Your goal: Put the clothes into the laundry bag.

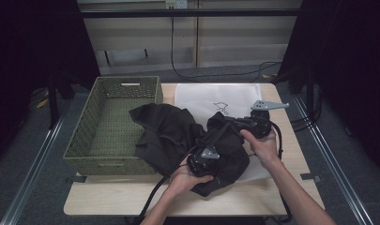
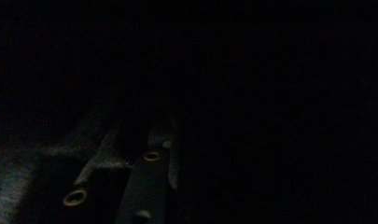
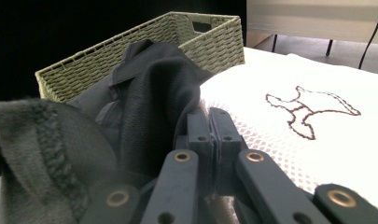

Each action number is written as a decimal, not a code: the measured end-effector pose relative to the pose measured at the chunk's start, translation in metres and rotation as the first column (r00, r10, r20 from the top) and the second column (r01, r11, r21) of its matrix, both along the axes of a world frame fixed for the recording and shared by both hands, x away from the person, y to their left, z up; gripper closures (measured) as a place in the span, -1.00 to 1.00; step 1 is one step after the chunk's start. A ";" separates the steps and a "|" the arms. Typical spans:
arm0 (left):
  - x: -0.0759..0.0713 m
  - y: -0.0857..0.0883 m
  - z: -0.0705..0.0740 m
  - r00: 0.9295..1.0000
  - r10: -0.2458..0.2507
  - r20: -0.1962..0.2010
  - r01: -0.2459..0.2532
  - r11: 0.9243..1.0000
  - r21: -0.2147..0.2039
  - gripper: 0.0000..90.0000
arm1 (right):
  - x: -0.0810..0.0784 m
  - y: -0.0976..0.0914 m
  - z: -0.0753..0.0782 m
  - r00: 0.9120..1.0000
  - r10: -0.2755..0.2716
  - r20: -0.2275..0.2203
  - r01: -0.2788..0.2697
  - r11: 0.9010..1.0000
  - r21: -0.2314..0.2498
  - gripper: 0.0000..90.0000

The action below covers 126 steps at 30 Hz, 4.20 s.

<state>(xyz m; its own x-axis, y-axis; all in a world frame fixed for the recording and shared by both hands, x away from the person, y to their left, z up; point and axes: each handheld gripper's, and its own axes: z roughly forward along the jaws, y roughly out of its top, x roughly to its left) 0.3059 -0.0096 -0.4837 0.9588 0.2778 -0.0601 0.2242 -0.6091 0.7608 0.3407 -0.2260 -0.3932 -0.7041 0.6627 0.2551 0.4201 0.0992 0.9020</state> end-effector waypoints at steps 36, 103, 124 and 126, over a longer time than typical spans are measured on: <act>0.023 0.024 0.063 0.986 0.118 0.120 -0.086 0.966 -0.242 -0.98 | 0.010 -0.007 -0.016 0.999 -0.036 -0.029 0.035 0.999 -0.019 0.97; 0.069 0.183 0.089 0.929 0.369 0.028 -0.370 0.921 0.125 -0.57 | -0.011 -0.001 -0.031 0.998 0.003 -0.061 -0.010 0.993 -0.120 0.96; 0.062 0.180 0.108 0.917 0.388 0.090 -0.390 0.921 0.011 0.97 | -0.010 -0.001 -0.030 0.998 -0.001 -0.062 -0.006 0.993 -0.116 0.96; 0.055 0.174 0.119 0.920 0.374 0.116 -0.375 0.927 -0.014 0.98 | -0.010 -0.001 -0.031 0.998 -0.001 -0.064 -0.006 0.993 -0.116 0.96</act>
